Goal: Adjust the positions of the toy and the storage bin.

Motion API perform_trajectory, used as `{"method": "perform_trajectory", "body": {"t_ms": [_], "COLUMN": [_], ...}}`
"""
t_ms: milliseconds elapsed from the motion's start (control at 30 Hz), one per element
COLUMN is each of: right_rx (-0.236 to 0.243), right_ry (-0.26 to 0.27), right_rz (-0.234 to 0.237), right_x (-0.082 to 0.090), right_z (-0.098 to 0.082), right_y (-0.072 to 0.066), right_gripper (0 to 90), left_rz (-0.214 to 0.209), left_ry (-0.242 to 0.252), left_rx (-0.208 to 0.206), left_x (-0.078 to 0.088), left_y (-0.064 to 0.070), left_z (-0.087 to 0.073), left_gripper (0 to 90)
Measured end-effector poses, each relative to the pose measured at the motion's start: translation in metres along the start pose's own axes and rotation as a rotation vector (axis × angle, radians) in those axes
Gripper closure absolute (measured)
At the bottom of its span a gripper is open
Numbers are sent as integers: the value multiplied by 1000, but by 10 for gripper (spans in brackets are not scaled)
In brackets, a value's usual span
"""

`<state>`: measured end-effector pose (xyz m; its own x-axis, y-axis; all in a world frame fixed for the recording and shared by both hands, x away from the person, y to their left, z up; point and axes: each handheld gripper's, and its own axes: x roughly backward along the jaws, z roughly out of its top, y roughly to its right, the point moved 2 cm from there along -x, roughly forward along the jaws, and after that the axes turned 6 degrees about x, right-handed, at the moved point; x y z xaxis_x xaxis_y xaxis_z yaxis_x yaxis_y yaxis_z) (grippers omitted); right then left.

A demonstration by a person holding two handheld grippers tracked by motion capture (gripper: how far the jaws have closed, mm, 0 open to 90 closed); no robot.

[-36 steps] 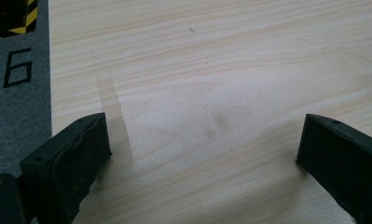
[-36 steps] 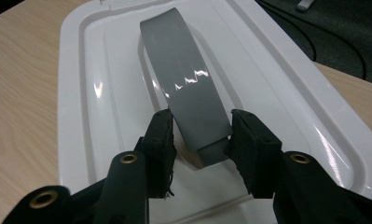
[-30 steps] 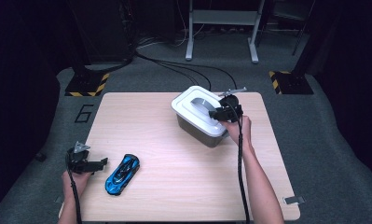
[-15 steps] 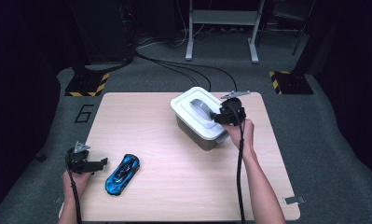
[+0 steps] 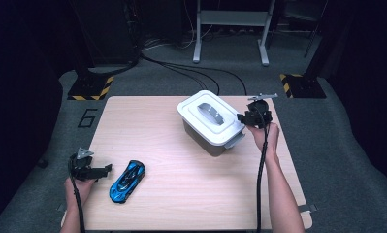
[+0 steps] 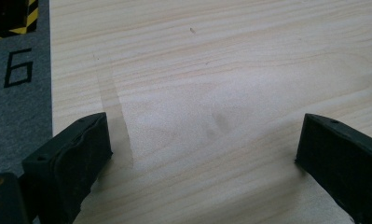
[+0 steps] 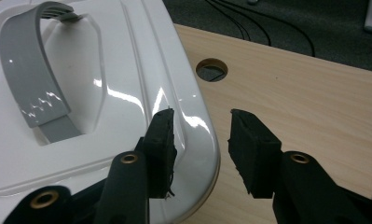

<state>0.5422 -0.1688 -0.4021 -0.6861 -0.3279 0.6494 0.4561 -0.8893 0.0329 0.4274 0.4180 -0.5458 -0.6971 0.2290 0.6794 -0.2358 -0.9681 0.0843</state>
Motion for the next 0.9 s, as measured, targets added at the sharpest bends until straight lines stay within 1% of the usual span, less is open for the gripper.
{"method": "perform_trajectory", "body": {"t_ms": [33, 133, 167, 200, 233, 267, 367, 400, 467, 533, 567, 700, 733, 767, 800, 867, 900], "right_rx": [-13, -9, -28, -29, -29, -43, -41, -34, -50, -43, -46, -39, -30, -20, -19, -2, -2], "right_ry": [-4, -5, -9, 4, 4, 5, -3, -4, -10, -9, -17, -12, -11, -16, -20, -16, -16], "right_rz": [8, 9, 19, 42, 42, 60, 65, 70, 82, 88, 101, 111, 116, 122, 127, 134, 134], "right_x": [-2, -5, -6, -7, -7, -7, -5, -5, -4, -3, -2, -1, 0, 2, 3, 3, 3], "right_z": [-1, -2, -3, -4, -4, -4, -5, -5, -6, -6, -7, -9, -10, -11, -11, -12, -12], "right_y": [2, 5, 5, 8, 8, 7, 7, 8, 7, 6, 4, 0, -3, -8, -11, -15, -15], "right_gripper": [608, 615, 621, 653, 653, 678, 679, 679, 679, 679, 675, 669, 667, 663, 661, 657, 657], "left_rz": [0, 0, 0, 1, 1, 0, 0, 0, 1, 1, 1, 1, 1, 1, 2, 2, 1], "left_ry": [1, 0, -1, -2, -2, 0, -1, 0, 0, 0, -1, 0, 1, 0, 1, 1, 1], "left_rx": [0, 0, 1, 0, 0, 1, 0, 1, 0, 0, 1, 2, 1, 2, 1, 1, 1], "left_x": [0, 0, 0, 0, 0, 0, 0, 0, 0, 0, 0, 0, 0, 0, 0, 0, 0], "left_y": [0, 0, 0, 0, 0, 0, 0, 0, 0, 0, 0, 0, 0, 0, 0, 0, 0], "left_z": [0, 0, 0, 0, 0, 0, 0, 0, 0, 0, 0, 0, 0, 0, 0, 0, 0], "left_gripper": [32, 32, 32, 32, 32, 32, 32, 33, 33, 33, 34, 34, 34, 34, 35, 35, 35]}}
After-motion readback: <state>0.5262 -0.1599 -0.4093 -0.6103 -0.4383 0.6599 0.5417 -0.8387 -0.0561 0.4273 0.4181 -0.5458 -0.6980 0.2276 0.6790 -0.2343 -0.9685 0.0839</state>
